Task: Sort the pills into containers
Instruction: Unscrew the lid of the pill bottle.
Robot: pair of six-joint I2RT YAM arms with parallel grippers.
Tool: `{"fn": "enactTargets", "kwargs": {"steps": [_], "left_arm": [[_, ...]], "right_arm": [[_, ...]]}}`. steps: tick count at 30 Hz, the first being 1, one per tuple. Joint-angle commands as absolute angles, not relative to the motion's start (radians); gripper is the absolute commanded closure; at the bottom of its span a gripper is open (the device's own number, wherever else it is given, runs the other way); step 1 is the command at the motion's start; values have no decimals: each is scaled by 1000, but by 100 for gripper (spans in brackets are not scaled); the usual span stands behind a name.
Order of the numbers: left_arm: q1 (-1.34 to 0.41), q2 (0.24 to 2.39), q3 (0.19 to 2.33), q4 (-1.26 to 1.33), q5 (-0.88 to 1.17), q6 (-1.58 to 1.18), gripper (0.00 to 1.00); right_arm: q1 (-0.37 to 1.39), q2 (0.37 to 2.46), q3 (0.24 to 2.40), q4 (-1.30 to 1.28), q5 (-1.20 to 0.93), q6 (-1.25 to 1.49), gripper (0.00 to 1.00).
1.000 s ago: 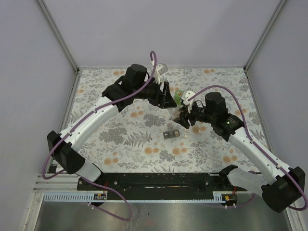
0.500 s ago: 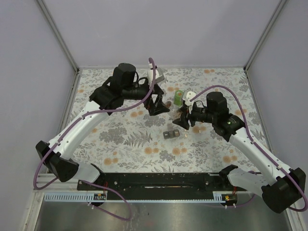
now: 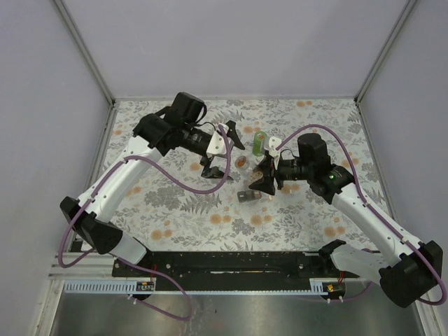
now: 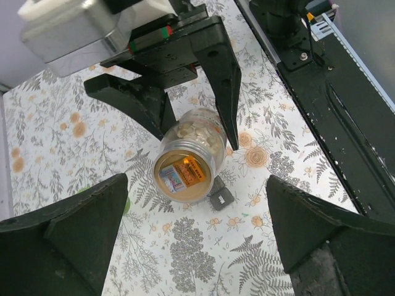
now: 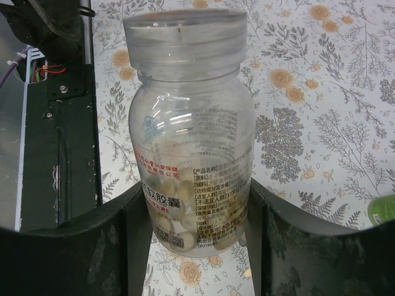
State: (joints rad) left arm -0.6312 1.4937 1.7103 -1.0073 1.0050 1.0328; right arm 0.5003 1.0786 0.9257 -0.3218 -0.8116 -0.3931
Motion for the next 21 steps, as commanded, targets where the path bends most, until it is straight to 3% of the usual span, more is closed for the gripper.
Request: {"fn": "enactTargets", "kwargs": {"steps": [1, 12, 17, 21], "left_arm": [[-640, 1526, 1767, -1078, 1106, 1221, 4], [-650, 1572, 1793, -1080, 1126, 1209, 20], [-650, 1589, 1798, -1078, 1132, 1183, 32], [-652, 1598, 1801, -1078, 1137, 1172, 48]], "right_arm": [[495, 1085, 969, -313, -861, -405, 99], [495, 1080, 966, -311, -862, -400, 98], [495, 1075, 966, -308, -861, -399, 98], [494, 1072, 965, -307, -857, -399, 98]]}}
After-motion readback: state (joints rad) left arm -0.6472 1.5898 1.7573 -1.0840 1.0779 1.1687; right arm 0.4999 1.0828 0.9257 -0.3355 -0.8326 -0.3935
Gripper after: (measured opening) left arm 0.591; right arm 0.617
